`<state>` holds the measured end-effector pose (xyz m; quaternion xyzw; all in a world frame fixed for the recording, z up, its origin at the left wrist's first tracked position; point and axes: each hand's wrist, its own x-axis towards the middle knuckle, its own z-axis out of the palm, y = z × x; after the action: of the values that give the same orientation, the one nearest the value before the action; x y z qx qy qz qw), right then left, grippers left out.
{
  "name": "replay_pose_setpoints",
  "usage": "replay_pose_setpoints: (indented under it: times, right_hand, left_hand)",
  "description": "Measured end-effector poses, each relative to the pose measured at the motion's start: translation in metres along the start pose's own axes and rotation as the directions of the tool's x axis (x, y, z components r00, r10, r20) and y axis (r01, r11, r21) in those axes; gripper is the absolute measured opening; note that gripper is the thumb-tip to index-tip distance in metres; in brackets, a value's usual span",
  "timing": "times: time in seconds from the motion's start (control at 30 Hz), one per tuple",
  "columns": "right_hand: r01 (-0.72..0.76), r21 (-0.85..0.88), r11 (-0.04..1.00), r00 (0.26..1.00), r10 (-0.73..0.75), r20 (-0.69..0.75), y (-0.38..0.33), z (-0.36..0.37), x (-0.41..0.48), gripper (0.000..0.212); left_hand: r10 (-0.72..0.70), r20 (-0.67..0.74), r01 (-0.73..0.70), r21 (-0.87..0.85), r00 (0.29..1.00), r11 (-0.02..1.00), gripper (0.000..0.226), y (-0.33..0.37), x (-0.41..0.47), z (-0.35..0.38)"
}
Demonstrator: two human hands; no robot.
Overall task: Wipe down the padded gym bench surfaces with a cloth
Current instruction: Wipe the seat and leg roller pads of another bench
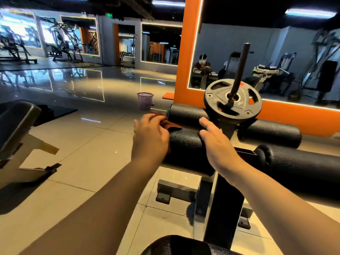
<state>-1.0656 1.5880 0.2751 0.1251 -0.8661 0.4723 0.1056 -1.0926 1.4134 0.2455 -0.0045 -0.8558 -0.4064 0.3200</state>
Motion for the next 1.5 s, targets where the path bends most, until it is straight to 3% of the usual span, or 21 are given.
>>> replay_pose_setpoints:
  times: [0.07,0.1,0.2,0.27,0.33,0.4,0.5,0.57,0.67,0.73,0.83,0.93,1.0,1.1,1.17,1.3,1.33,1.4,1.5]
  right_hand:
    - [0.025,-0.095,0.995,1.000,-0.024,0.011,0.004,0.001,0.004,0.046]
    - [0.039,-0.136,0.990,0.999,-0.040,-0.003,0.004,0.004,0.008,0.045]
    - [0.045,-0.135,0.990,0.996,-0.055,-0.070,0.000,0.012,0.016,0.046]
    - [0.032,-0.214,0.976,0.998,-0.045,-0.054,-0.007,0.012,0.019,0.051]
    - [-0.028,-0.286,0.958,1.000,0.027,-0.008,-0.013,0.007,0.026,0.049]
    - [-0.151,-0.237,0.960,0.987,0.161,0.022,-0.019,0.003,0.032,0.045]
    - [-0.134,-0.350,0.927,0.990,0.141,-0.005,-0.019,0.004,0.034,0.030]
    - [-0.083,-0.399,0.913,0.996,0.083,-0.018,-0.013,0.005,0.035,0.017]
    - [-0.019,-0.365,0.931,1.000,0.023,0.007,-0.006,0.003,0.036,0.032]
    - [-0.018,-0.365,0.931,0.999,0.006,-0.034,0.004,0.003,0.040,0.033]
    - [0.001,-0.357,0.934,0.995,-0.036,-0.090,0.011,0.004,0.041,0.026]
    - [0.059,-0.468,0.882,0.986,-0.123,-0.108,0.013,0.004,0.025,0.026]
    - [0.115,-0.638,0.762,0.980,-0.190,-0.050,0.015,0.006,0.000,0.042]
    - [0.165,-0.641,0.750,0.981,-0.193,0.026,0.021,0.002,-0.023,0.061]
    - [0.147,-0.678,0.721,0.988,-0.138,0.067,0.017,-0.005,-0.014,0.060]
    - [0.097,-0.648,0.755,0.994,-0.037,0.106,0.010,-0.010,0.017,0.045]
    - [0.084,-0.646,0.759,0.995,-0.025,0.099,0.012,-0.011,0.022,0.044]
    - [0.083,-0.649,0.757,0.995,-0.033,0.089,0.014,-0.011,0.025,0.041]
    - [0.085,-0.589,0.804,0.996,-0.051,0.075,0.017,-0.011,0.023,0.040]
  left_hand:
    - [-0.062,-0.045,0.062,-0.004,0.997,0.998,0.032,0.014,-0.002,0.006]
    - [-0.028,-0.038,0.028,0.006,0.999,1.000,0.031,0.026,-0.009,0.011]
    - [0.224,0.149,-0.231,0.034,0.963,0.972,0.046,0.051,-0.040,0.030]
    - [0.284,0.221,-0.307,0.078,0.933,0.948,0.058,0.043,-0.041,0.028]
    - [0.237,0.136,-0.251,0.094,0.962,0.963,0.043,0.023,-0.022,0.018]
    - [0.099,0.017,-0.100,0.047,0.995,0.994,0.036,0.003,-0.003,0.008]
    - [0.017,-0.080,-0.016,0.009,0.997,1.000,0.033,0.007,-0.010,0.011]
    - [0.123,-0.043,-0.123,0.015,0.991,0.992,0.033,0.023,-0.038,0.025]
    - [0.410,0.070,-0.413,0.045,0.910,0.910,0.044,0.021,-0.071,0.036]
    - [0.458,0.053,-0.461,0.080,0.887,0.884,0.052,-0.003,-0.062,0.027]
    - [0.234,-0.098,-0.233,0.027,0.967,0.972,0.045,-0.022,-0.044,0.011]
    - [0.034,-0.168,-0.050,-0.090,0.985,0.995,0.042,-0.012,-0.040,0.012]
    - [0.063,-0.132,-0.075,-0.093,0.989,0.993,0.041,-0.006,-0.045,0.016]
    - [0.310,0.044,-0.308,-0.043,0.950,0.950,0.044,-0.002,-0.060,0.021]
    - [0.357,0.073,-0.358,0.002,0.931,0.934,0.046,-0.004,-0.051,0.017]
    - [0.001,-0.099,-0.009,-0.076,0.995,0.997,0.037,0.001,-0.013,0.008]
    - [-0.019,-0.096,0.012,-0.072,0.995,0.997,0.035,0.010,-0.013,0.011]
    - [0.114,-0.015,-0.114,-0.027,0.993,0.993,0.035,0.028,-0.030,0.022]
    - [0.346,0.144,-0.349,-0.006,0.927,0.937,0.044,0.025,-0.054,0.027]
